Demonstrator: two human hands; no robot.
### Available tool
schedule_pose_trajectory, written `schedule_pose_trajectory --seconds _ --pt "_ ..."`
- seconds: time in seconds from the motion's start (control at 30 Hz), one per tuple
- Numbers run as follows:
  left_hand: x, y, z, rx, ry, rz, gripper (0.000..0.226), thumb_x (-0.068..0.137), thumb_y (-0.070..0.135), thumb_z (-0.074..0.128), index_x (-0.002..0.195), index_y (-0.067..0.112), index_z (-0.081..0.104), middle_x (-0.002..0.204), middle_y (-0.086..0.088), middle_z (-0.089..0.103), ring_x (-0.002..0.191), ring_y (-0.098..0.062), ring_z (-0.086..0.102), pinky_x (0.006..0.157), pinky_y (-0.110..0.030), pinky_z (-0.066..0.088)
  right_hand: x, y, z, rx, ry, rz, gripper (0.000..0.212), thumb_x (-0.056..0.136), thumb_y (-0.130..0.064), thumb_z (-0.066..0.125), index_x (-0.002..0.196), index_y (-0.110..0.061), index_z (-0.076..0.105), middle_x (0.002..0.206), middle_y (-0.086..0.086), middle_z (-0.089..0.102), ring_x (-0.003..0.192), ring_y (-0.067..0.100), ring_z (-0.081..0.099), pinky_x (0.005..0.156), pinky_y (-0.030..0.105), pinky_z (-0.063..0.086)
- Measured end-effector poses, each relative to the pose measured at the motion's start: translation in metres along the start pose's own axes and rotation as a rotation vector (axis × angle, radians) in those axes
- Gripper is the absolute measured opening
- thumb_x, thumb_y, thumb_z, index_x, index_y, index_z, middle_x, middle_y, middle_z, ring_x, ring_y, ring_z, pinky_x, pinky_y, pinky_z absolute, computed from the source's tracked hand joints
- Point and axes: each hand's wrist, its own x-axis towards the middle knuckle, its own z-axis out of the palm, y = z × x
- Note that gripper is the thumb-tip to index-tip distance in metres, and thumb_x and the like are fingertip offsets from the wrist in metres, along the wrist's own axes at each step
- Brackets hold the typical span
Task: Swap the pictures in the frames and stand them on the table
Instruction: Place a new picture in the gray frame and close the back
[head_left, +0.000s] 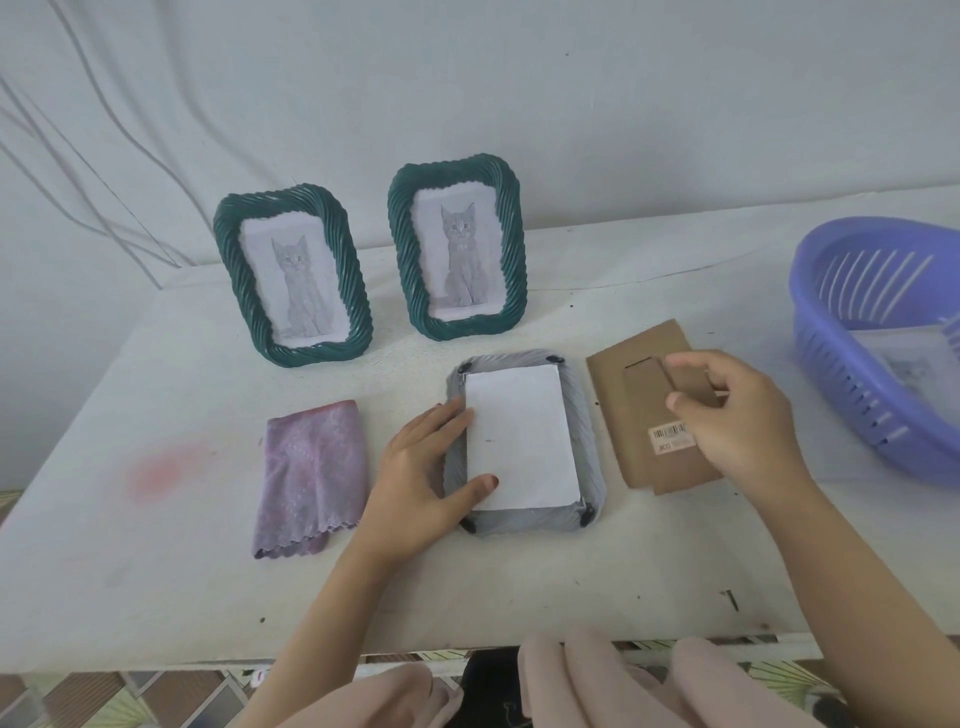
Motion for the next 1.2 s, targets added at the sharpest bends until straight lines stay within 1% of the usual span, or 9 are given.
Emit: schedule_pose_trajectory --seconds 0.13,0.3,0.37,0.43,0.53,0.63,0.9,1.03,1.2 --pt "-0.004 0.001 -0.004 -0.054 -0.023 -0.037 0.079 0.062 0.059 0.063 0.133 0.030 0.047 0.145 0.019 0.032 0.136 0.005 0.021 0.108 -0.011 0.016 -0.001 -0.015 -0.005 0.137 0.114 -0.103 0.033 0.084 -0.002 0.056 0.104 -0.027 0.064 0.091 -0.015 0.062 0.078 0.005 0.059 0.066 0.011 0.046" --pt "-0.005 0.002 -0.007 -0.028 -0.105 -0.060 0.098 0.054 0.063 0.067 0.141 0.028 0.035 0.149 0.018 0.021 0.138 0.005 0.014 0.111 -0.018 0.013 -0.003 -0.021 0.004 0.362 0.255 -0.159 0.032 0.089 -0.002 0.049 0.105 -0.026 0.064 0.088 -0.016 0.061 0.074 -0.004 0.056 0.073 0.007 0.042" --pt "-0.003 0.002 -0.010 -0.006 -0.174 -0.072 0.113 0.048 0.065 0.070 0.144 0.025 0.026 0.149 0.019 0.013 0.139 0.005 0.008 0.113 -0.020 0.010 -0.004 -0.020 0.012 0.534 0.196 -0.086 0.034 0.087 0.000 0.050 0.102 -0.026 0.065 0.082 -0.009 0.059 0.075 0.001 0.056 0.073 0.018 0.048" --pt "-0.001 0.002 -0.013 0.031 -0.252 -0.078 0.126 0.042 0.068 0.072 0.147 0.023 0.017 0.151 0.018 0.005 0.139 0.006 0.000 0.115 -0.021 0.004 -0.009 -0.022 0.021 0.680 0.077 0.014 0.034 0.087 0.006 0.051 0.099 -0.022 0.066 0.080 -0.002 0.056 0.070 0.006 0.056 0.062 0.019 0.051" --pt "0.000 0.003 -0.017 0.087 -0.344 -0.037 0.137 0.038 0.074 0.069 0.147 0.022 0.004 0.149 0.020 -0.007 0.127 0.023 -0.016 0.106 -0.006 -0.009 -0.018 -0.024 0.033 0.786 -0.084 0.122 0.032 0.086 0.008 0.052 0.096 -0.019 0.067 0.083 0.006 0.062 0.066 0.008 0.061 0.058 0.020 0.053" --pt "0.000 0.006 -0.019 0.102 -0.376 -0.023 0.140 0.038 0.081 0.064 0.146 0.022 -0.002 0.145 0.022 -0.012 0.119 0.030 -0.022 0.097 0.003 -0.014 -0.025 -0.022 0.042 0.750 -0.192 0.168 0.032 0.085 0.009 0.053 0.096 -0.018 0.067 0.081 0.006 0.065 0.067 0.011 0.063 0.059 0.023 0.055" --pt "0.002 0.006 -0.018 0.150 -0.381 -0.021 0.137 0.039 0.087 0.058 0.143 0.027 -0.008 0.149 0.018 -0.013 0.130 0.018 -0.019 0.103 -0.004 -0.014 -0.027 -0.019 0.055 0.571 -0.358 0.162 0.032 0.085 0.005 0.056 0.096 -0.023 0.066 0.093 0.011 0.067 0.078 0.016 0.064 0.063 0.024 0.054" --pt "0.001 0.008 -0.019 0.139 -0.386 -0.018 0.133 0.040 0.085 0.060 0.141 0.030 -0.009 0.144 0.025 -0.015 0.127 0.023 -0.020 0.102 -0.002 -0.014 -0.024 -0.020 0.056 0.525 -0.395 0.128 0.033 0.086 0.004 0.056 0.096 -0.026 0.066 0.096 0.011 0.069 0.084 0.021 0.067 0.066 0.027 0.056" --pt "0.002 0.005 -0.017 0.152 -0.382 -0.018 0.135 0.042 0.075 0.066 0.147 0.022 -0.001 0.149 0.016 -0.013 0.128 0.021 -0.020 0.103 -0.004 -0.015 -0.021 -0.022 0.058 0.496 -0.432 0.117 0.034 0.086 0.004 0.055 0.096 -0.027 0.065 0.094 0.008 0.070 0.083 0.020 0.068 0.067 0.029 0.057"
